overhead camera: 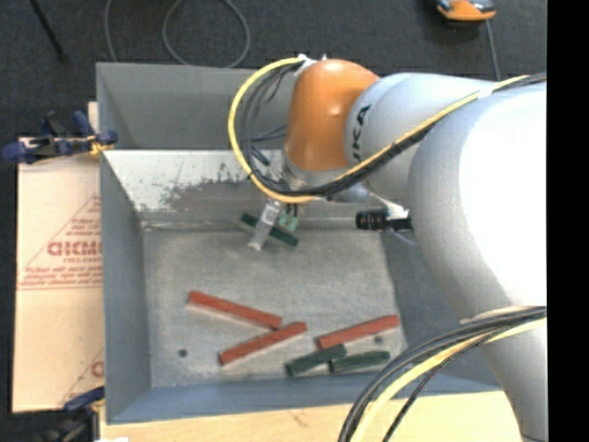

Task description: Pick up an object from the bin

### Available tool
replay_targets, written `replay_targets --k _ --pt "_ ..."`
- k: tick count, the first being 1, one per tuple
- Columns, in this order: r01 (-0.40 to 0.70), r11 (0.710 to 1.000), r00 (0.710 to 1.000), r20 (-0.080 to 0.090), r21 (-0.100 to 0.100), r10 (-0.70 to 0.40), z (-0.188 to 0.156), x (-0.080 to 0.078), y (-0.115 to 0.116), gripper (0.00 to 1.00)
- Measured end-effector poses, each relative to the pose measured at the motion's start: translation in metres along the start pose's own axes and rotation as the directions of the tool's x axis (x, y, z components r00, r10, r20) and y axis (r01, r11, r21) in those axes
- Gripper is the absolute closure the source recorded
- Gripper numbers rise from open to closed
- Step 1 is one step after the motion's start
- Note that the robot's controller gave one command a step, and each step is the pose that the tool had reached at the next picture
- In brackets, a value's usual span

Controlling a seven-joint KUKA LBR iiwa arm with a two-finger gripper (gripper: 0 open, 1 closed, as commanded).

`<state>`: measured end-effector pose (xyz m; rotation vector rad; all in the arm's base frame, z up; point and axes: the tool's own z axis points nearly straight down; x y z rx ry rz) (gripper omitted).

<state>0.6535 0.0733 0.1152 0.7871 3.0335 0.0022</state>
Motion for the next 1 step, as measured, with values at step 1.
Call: replay_targets --k 1 --pt "0.002 1.0 1.0 0.0 -0.001 -0.002 -0.0403 -0.0023 0.0007 1.0"
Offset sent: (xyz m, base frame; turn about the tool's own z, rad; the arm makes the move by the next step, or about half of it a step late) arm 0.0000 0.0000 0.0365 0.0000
